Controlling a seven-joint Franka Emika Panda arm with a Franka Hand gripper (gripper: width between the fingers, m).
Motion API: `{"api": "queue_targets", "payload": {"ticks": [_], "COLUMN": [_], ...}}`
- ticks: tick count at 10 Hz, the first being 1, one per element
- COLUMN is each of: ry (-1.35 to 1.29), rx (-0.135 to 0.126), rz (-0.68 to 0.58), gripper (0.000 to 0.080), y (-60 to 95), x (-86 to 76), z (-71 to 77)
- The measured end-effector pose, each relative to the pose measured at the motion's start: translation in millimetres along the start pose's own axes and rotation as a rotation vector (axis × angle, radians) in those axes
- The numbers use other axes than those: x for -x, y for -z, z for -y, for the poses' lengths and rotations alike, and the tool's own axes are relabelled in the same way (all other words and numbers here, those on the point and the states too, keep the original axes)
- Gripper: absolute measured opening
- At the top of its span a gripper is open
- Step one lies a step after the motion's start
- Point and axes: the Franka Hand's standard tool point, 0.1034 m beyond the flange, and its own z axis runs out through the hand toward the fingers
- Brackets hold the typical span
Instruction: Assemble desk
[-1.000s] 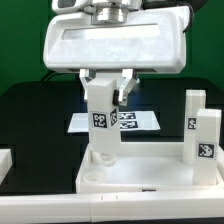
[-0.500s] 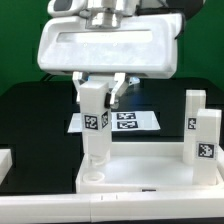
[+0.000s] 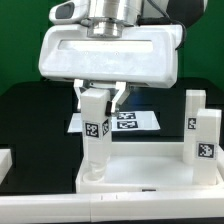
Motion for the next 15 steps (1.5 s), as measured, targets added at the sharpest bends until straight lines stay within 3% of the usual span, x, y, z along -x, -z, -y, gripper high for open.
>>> {"api": "queue_targets", "payload": {"ticks": [4, 9, 10, 11, 12, 15], "ry": [0.009, 0.027, 0.027, 0.027, 0.027, 0.028], "rx": [0.017, 0.016, 0.016, 0.016, 0.016, 0.011], "rz": [-0.006, -0.078, -0.078, -0.078, -0.078, -0.041], "gripper": [0.0285, 0.0285, 0.0352, 0.0352, 0.0564, 0.0632], "y": [-9.6, -11.7, -11.7, -11.7, -11.7, -6.4], "x": [3.2, 3.7, 3.6, 3.6, 3.5, -0.1], "z": [-4.7, -2.7, -2.3, -2.4, -2.4, -4.2]}}
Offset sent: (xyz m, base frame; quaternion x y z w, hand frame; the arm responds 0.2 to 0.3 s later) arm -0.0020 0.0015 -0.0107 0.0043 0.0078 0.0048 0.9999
